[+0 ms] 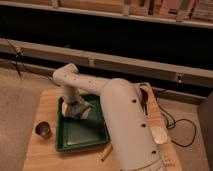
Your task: Wipe table surface with sponge
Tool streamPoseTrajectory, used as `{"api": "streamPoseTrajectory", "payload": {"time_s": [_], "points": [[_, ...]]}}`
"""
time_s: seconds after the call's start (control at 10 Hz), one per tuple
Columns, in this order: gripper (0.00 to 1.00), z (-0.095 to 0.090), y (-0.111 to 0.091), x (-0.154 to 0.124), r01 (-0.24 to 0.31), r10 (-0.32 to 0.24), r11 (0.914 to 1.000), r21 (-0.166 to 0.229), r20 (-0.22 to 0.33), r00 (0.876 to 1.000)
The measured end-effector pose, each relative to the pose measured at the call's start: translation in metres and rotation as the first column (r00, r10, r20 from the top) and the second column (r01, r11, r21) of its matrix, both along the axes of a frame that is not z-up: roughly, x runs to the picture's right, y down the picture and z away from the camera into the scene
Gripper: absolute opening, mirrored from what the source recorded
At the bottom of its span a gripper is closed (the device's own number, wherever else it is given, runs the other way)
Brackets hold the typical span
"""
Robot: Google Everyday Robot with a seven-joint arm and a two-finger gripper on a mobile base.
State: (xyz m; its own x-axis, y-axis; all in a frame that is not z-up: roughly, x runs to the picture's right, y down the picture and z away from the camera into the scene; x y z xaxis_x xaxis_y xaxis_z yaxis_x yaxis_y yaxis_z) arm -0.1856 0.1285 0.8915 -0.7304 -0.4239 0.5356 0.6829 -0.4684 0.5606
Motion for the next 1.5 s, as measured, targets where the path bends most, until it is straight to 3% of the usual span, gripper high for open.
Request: {"api": "streamPoseTrajectory", "payload": {"time_s": [0.3, 0.8, 1.1, 1.3, 1.5], "points": [[0.80, -0.003, 0.009, -0.007, 0.057, -0.057, 0.9984, 0.010, 0.032, 0.998], [0.80, 0.002, 0.011, -0.009, 0.082, -0.083, 0.9962, 0.031, 0.043, 0.996], [0.80, 0.004, 0.002, -0.006, 0.052, -0.054, 0.9975, 0.049, 0.047, 0.997], [0.80, 0.018, -0.012, 0.008, -0.006, 0.005, 0.9989, 0.047, 0.011, 1.000], [0.80, 0.036, -0.017, 0.017, -0.012, 0.013, 0.9992, 0.039, -0.024, 1.000]]}}
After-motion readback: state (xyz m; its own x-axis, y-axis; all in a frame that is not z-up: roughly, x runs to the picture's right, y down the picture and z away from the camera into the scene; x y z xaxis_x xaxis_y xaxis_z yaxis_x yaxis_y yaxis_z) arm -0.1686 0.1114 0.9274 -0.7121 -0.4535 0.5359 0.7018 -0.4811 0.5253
